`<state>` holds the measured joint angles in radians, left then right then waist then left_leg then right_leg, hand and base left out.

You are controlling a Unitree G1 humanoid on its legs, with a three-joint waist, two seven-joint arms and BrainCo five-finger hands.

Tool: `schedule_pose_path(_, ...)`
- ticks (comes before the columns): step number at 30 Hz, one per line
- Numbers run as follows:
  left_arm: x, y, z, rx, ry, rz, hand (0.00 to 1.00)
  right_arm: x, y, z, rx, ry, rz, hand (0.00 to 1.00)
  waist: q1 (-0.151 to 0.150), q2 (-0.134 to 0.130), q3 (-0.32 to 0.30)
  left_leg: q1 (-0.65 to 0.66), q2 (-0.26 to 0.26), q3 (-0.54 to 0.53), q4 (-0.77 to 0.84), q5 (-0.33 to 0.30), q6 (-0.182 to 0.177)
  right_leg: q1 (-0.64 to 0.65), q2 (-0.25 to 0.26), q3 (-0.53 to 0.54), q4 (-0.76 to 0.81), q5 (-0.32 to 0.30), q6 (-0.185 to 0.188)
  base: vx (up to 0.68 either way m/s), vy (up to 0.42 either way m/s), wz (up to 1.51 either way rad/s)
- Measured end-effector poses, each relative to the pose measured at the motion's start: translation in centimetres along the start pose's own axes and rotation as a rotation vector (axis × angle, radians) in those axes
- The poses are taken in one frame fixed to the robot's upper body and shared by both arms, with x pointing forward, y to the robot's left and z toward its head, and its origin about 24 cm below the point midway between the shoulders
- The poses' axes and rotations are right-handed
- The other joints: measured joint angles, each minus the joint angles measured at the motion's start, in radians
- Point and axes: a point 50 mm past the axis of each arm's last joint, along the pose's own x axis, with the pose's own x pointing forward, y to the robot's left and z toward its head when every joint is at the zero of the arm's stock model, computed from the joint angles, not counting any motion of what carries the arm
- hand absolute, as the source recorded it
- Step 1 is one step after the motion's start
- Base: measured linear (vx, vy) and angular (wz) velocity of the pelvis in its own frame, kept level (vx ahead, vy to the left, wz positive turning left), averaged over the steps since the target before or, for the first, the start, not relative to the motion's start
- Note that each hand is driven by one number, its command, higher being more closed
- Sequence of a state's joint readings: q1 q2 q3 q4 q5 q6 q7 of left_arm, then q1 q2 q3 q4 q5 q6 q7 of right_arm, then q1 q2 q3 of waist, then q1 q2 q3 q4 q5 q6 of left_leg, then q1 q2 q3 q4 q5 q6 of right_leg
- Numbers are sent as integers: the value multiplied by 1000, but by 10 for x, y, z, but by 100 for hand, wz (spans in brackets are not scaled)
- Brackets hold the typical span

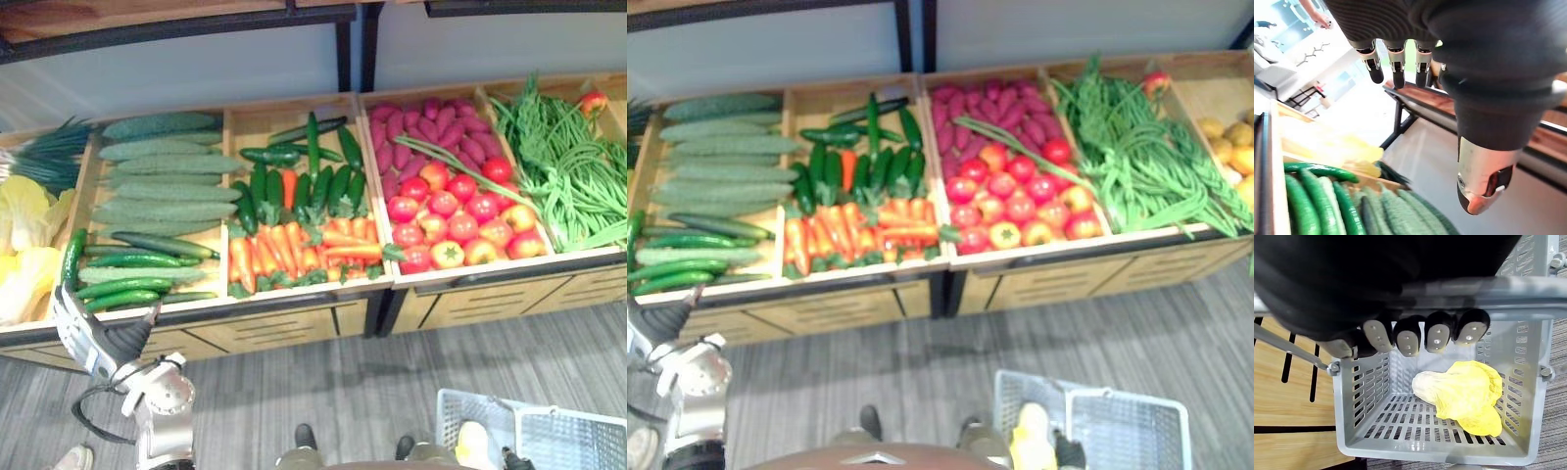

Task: Pick vegetable in the basket

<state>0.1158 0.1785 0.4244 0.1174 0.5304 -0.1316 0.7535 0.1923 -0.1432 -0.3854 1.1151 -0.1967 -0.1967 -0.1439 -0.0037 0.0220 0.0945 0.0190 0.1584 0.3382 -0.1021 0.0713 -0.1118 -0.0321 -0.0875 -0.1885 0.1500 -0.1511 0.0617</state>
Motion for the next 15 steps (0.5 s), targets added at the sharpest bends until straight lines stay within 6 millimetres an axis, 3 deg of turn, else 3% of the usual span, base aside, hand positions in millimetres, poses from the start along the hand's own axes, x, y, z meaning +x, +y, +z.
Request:
schedule_pose_path(5,-2,-13,13,-20,-97,-140,0,1,-1,4,-1,-13,0,100,-21,10,-6,1,4,13,0,0,0,-3,6,14,-12,9,1,6,11,-10)
schedule_pose_path(11,5,-40,26,93,-329,-455,0,5,-3,18,-8,-64,12,100,-27,20,-7,0,16,89,0,-1,-1,-35,24,85,-29,39,-5,49,-1,-36)
schedule_pose_path(13,10,-49,31,112,-374,-537,0,6,-5,24,-21,-82,11,100,-49,25,-5,0,15,99,1,-1,-1,-36,26,98,-44,49,-3,42,11,-23)
schedule_pose_path(15,18,-57,35,148,-414,-594,0,7,-5,31,-42,-115,23,100,-53,30,-3,0,17,131,0,-1,-2,-55,31,129,-45,58,-4,27,12,-37)
